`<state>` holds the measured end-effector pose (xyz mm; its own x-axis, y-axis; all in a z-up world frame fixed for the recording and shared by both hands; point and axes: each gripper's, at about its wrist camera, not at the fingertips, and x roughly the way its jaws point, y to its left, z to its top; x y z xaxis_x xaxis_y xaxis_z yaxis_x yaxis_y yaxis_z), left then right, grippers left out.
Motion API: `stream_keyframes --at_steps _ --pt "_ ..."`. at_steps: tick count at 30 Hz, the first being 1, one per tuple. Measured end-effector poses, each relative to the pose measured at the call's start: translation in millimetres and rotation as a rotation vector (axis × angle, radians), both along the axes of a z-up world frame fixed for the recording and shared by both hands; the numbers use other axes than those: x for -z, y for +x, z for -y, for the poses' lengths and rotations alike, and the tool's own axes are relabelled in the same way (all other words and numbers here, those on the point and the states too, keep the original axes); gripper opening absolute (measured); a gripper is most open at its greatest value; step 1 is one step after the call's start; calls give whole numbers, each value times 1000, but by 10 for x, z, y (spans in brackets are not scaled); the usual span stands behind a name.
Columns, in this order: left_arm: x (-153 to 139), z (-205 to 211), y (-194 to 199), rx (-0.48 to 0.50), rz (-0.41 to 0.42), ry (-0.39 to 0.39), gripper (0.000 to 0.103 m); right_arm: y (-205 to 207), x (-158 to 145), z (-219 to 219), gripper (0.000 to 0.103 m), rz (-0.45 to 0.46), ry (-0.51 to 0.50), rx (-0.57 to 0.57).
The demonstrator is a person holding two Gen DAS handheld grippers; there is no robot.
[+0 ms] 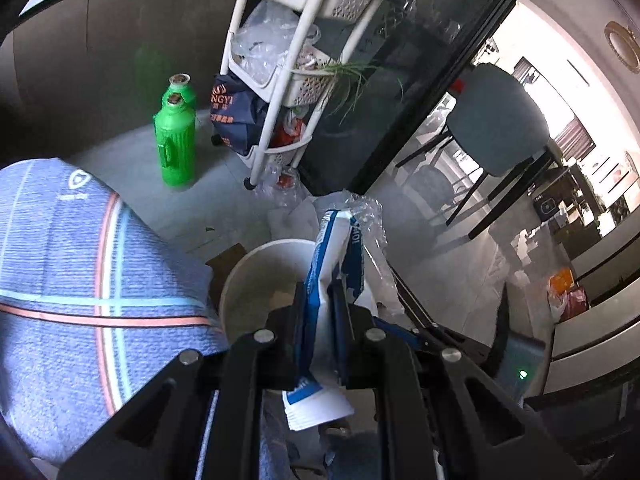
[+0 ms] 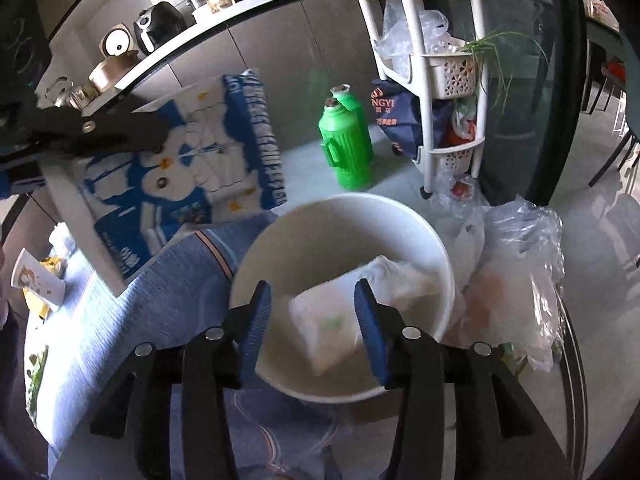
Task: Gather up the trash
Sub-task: 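Carry both items to the white bucket and open both tools to drop them, then move both tools back over the table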
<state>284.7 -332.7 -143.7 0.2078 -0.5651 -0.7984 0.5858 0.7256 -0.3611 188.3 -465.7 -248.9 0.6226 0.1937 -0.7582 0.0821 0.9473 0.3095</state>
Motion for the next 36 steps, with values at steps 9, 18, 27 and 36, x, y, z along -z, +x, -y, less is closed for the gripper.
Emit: stream_keyframes --at_steps 9,18,27,36 --pt "235 206 9 9 14 60 45 -138 66 35 49 -18 19 25" --pt "-254 -75 -176 -97 152 19 99 -218 -124 -91 89 30 -5 -16" --pt "-867 -619 -621 -209 228 -33 99 -451 -627 -419 94 93 -80 -57" --pt "-1409 -1536 -1363 -346 308 -31 99 -858 -1276 -890 94 184 -86 -127"
